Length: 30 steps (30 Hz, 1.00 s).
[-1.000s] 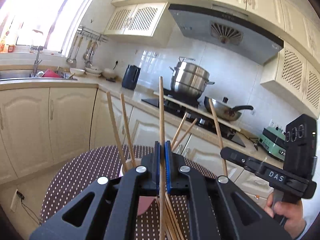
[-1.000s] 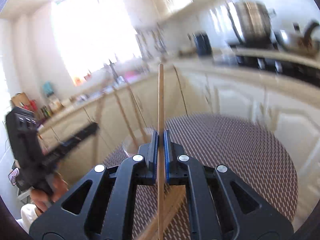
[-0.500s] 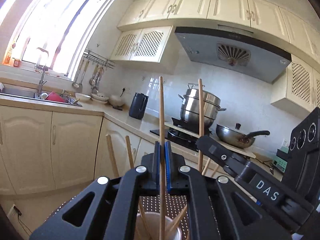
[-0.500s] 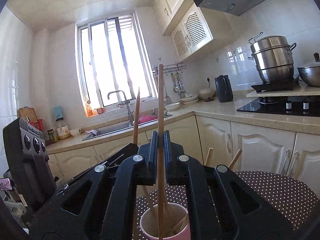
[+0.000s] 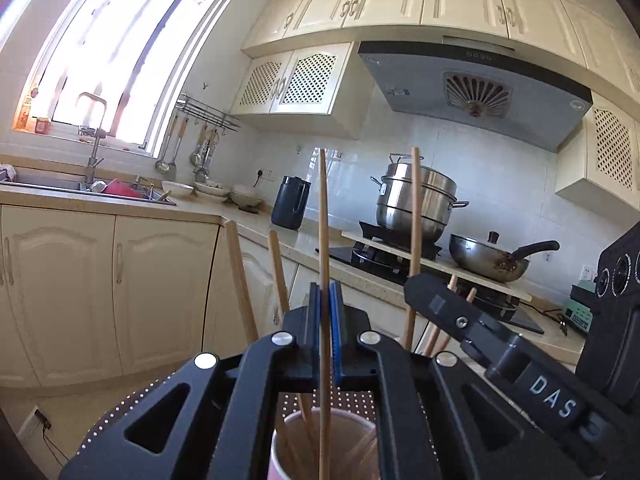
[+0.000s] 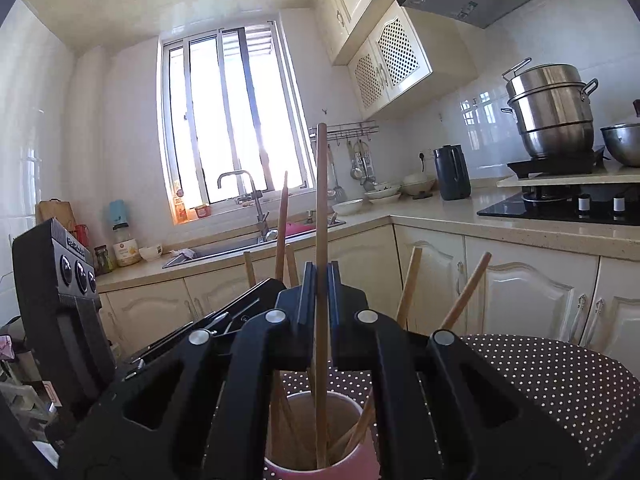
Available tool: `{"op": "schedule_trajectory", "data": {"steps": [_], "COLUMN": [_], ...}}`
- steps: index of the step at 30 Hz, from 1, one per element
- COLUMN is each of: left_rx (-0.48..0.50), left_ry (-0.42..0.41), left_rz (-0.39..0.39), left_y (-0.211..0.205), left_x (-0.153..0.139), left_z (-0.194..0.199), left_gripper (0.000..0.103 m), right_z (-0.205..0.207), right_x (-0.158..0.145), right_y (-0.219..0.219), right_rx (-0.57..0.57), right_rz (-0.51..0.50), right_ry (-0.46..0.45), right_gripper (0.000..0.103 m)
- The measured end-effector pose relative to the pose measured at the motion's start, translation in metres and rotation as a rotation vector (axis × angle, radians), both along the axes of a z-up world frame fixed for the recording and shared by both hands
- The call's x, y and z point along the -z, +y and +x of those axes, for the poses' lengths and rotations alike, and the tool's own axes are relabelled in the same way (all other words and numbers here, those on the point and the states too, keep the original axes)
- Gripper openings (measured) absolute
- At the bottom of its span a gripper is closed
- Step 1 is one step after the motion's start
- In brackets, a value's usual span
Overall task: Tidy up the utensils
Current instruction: 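Open the left tool to drop its chopstick into the cup while the right tool releases its own, then move both open tools back down to the chopstick pile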
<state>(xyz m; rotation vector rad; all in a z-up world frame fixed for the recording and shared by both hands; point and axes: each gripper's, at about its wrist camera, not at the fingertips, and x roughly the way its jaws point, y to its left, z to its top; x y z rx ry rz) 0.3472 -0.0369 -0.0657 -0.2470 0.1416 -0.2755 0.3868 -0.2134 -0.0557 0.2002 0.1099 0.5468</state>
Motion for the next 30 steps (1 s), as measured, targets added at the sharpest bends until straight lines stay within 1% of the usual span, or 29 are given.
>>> {"op": "schedule_trajectory", "data": {"steps": [3,9,17,19,20,23,26,27,28,29,30], "left_rx": [0.006,0.017,0.025,0.021,0.017,-0.005,-0.018,-0.023,-0.027,-0.036,-0.045], "left_ry": [0.015,0.060,0.110,0.120,0.121,0.115,0.106,0.106,0.104,0.101,0.099], "left_rz": [0.016,0.055,0.127,0.132,0.131,0.142,0.150,0.153,0.156,0.160,0.167], "left_y": [0.000,-0.001,-0.009,-0.007,-0.006,-0.001,0.004,0.005,0.006,0.007,0.008], "left_x": [0.003,0.010,0.018,0.018,0.018,0.016,0.010,0.008,0.007,0.005,0.002], "left_z": [-0.008,-0.024,-0.042,-0.046,-0.049,-0.058,-0.069,-0.072,-0.074,-0.078,-0.082], "left_gripper": [0.005,0.005,0.006,0.006,0.008,0.031,0.033,0.033,0.034,0.036,0.041], "right_z": [-0.010,-0.027,-0.033,-0.034,-0.035,-0.039,-0.047,-0.049,-0.051,-0.054,-0.058], "right_x": [0.002,0.014,0.031,0.033,0.032,0.029,0.024,0.022,0.020,0.019,0.017], "right_y": [-0.001,-0.003,0.000,0.001,0.002,0.003,0.003,0.003,0.003,0.002,0.001], "right_rx": [0.004,0.004,0.002,0.000,0.000,-0.004,0.013,0.021,0.025,0.030,0.037], "right_rz": [-0.030,-0.069,-0.104,-0.102,-0.104,-0.099,-0.097,-0.097,-0.094,-0.090,-0.087], "right_ry": [0.006,0.051,0.139,0.155,0.159,0.182,0.186,0.189,0.190,0.188,0.183], "right_gripper": [0.006,0.006,0.007,0.007,0.007,0.007,0.008,0.012,0.019,0.024,0.033]}}
